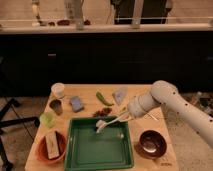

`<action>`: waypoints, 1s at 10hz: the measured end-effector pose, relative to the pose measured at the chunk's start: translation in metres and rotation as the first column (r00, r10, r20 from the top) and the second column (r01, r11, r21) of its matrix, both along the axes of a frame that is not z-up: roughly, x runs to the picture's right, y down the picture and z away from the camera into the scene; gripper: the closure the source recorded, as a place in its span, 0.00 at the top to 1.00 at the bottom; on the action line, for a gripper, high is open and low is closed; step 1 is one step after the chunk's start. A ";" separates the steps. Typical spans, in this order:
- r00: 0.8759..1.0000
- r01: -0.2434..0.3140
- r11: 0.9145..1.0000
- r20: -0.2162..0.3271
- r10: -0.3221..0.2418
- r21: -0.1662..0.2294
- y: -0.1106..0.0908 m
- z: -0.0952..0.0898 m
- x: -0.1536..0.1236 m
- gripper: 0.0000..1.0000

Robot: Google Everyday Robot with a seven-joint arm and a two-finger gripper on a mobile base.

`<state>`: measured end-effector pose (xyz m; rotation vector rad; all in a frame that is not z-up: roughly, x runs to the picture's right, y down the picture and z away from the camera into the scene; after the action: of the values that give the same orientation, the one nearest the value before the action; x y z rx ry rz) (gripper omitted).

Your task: Place brush in purple bowl

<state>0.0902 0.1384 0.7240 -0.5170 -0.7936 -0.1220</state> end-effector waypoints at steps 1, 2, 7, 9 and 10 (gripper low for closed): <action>1.000 0.009 1.000 -0.002 -0.009 -0.002 -0.002 0.001 0.013 0.10; 1.000 0.010 1.000 -0.009 -0.010 -0.003 -0.004 0.002 0.026 0.10; 1.000 -0.016 1.000 0.000 0.016 -0.024 -0.001 0.000 0.078 0.10; 0.999 -0.006 0.999 0.038 0.008 -0.047 0.004 0.000 0.077 0.10; 0.999 0.004 0.998 0.046 -0.001 -0.057 0.005 -0.001 0.074 0.10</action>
<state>0.1644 0.1433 0.7229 -0.5706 -0.8434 -0.1141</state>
